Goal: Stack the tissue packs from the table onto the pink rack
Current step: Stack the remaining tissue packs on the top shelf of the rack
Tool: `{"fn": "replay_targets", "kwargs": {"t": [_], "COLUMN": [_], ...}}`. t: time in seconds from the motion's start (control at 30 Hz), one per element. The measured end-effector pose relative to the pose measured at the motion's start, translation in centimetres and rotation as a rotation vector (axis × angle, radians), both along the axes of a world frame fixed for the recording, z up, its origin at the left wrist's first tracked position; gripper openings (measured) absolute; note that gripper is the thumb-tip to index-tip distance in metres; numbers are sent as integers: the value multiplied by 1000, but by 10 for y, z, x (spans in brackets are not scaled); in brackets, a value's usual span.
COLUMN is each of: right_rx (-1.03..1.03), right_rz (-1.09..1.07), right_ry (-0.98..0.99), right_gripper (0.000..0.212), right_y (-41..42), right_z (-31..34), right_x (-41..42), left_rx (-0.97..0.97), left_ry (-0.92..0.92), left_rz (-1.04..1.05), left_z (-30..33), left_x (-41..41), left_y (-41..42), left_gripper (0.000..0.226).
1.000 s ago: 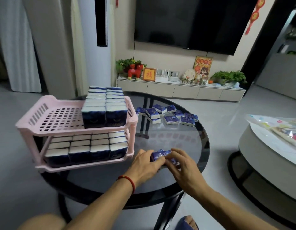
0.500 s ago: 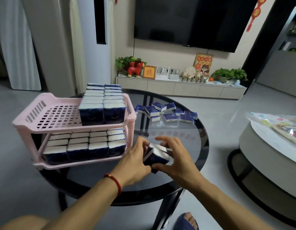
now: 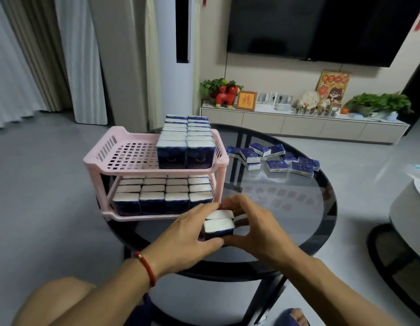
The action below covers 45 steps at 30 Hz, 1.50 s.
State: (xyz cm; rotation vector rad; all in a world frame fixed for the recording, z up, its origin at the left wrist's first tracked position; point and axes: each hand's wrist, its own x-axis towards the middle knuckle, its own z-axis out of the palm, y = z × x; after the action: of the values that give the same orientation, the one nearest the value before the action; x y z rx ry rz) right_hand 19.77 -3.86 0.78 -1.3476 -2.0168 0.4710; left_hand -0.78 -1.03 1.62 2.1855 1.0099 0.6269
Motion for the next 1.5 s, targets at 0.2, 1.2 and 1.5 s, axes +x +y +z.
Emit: {"fn": "replay_targets", "kwargs": {"t": [0.2,1.2,1.5], "right_rx": [73,230,232], "right_rz": [119,-226,-240], "right_ry": [233,402,371], "right_gripper": [59,44,44], "right_y": [-5,30,30], "right_z": [23,27,27], "right_x": [-37,-43,-45], "left_rx": [151,-155,12], "left_ry": [-15,-19,286], "left_rz": [100,278,203], "left_z": [45,137,131], "left_x": [-54,-90,-92], "left_y": [-7,184,189], "left_gripper": [47,43,55]}}
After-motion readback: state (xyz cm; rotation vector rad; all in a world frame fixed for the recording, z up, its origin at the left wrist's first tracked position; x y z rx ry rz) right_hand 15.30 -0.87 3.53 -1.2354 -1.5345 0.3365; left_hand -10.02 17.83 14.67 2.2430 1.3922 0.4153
